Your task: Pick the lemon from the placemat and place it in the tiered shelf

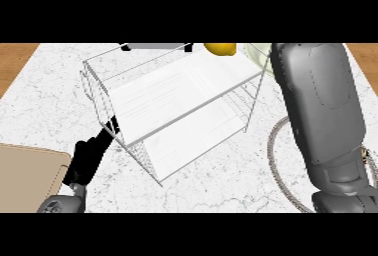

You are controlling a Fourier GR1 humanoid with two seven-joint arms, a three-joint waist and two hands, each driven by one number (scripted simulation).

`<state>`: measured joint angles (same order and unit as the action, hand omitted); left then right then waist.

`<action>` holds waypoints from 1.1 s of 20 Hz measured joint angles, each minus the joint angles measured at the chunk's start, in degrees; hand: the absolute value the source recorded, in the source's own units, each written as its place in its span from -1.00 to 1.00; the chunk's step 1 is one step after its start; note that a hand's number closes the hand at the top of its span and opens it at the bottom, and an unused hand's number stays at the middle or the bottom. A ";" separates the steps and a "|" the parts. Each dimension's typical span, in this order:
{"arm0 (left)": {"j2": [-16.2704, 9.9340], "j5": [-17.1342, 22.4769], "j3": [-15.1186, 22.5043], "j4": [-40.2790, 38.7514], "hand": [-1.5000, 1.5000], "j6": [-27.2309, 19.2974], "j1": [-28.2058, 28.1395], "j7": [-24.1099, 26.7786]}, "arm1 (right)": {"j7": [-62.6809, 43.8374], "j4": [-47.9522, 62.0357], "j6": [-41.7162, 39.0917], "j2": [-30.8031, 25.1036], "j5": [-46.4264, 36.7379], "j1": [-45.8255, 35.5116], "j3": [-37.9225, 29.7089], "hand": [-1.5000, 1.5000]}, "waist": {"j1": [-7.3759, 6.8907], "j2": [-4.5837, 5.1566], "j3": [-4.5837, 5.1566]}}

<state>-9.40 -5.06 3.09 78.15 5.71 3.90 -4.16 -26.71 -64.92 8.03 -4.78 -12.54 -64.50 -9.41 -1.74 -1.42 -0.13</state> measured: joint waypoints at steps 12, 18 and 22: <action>-0.33 -0.26 -1.41 0.41 0.00 -0.79 -2.21 1.76 | -1.39 -4.40 7.61 -8.49 1.08 8.86 -9.62 -1.00 | 2.26 0.97 -0.01; -0.21 0.00 -1.60 2.03 0.00 -0.62 -3.00 0.78 | 0.04 -9.42 -3.75 -18.17 9.45 17.68 -15.89 -1.00 | 2.35 1.09 -0.02; -0.29 -0.31 -1.69 2.10 0.00 -0.39 -3.32 1.58 | 3.95 -8.70 -11.06 -23.48 14.48 22.26 -19.52 -1.00 | 2.07 1.23 0.00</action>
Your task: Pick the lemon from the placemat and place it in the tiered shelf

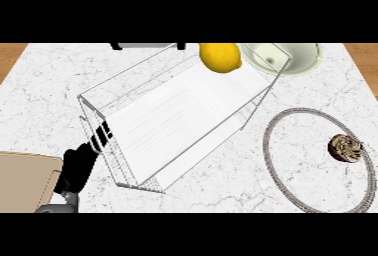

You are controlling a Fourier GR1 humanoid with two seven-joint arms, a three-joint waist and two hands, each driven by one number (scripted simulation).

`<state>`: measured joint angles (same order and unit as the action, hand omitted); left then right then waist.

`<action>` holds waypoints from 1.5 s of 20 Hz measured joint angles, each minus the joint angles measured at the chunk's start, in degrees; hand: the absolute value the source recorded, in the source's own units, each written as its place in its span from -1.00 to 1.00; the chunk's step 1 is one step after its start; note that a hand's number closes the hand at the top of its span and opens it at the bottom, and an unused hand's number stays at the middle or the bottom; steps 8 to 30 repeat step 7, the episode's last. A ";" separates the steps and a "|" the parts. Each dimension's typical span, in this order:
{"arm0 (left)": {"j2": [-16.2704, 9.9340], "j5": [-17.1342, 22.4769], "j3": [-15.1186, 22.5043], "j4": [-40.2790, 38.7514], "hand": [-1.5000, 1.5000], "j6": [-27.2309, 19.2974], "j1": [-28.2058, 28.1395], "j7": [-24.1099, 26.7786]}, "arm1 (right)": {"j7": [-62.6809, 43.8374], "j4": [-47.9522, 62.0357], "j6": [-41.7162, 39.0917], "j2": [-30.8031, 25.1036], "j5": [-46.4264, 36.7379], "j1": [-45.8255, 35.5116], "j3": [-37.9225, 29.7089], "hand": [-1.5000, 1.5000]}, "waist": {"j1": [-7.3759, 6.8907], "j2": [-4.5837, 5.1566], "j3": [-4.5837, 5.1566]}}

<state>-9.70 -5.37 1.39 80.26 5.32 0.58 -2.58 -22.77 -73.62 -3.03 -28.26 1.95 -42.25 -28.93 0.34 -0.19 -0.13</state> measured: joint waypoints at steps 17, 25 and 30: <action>-0.23 0.30 -1.04 -1.62 0.00 1.20 1.48 0.52 | 8.05 6.18 -9.06 -6.43 4.48 4.56 -2.56 -1.00 | -0.44 0.08 -0.05; -0.23 0.30 -1.04 -1.62 0.00 1.20 1.48 0.52 | 8.05 6.18 -9.06 -6.43 4.48 4.56 -2.56 -1.00 | -0.44 0.08 -0.05; -0.23 0.30 -1.04 -1.62 0.00 1.20 1.48 0.52 | 8.05 6.18 -9.06 -6.43 4.48 4.56 -2.56 -1.00 | -0.44 0.08 -0.05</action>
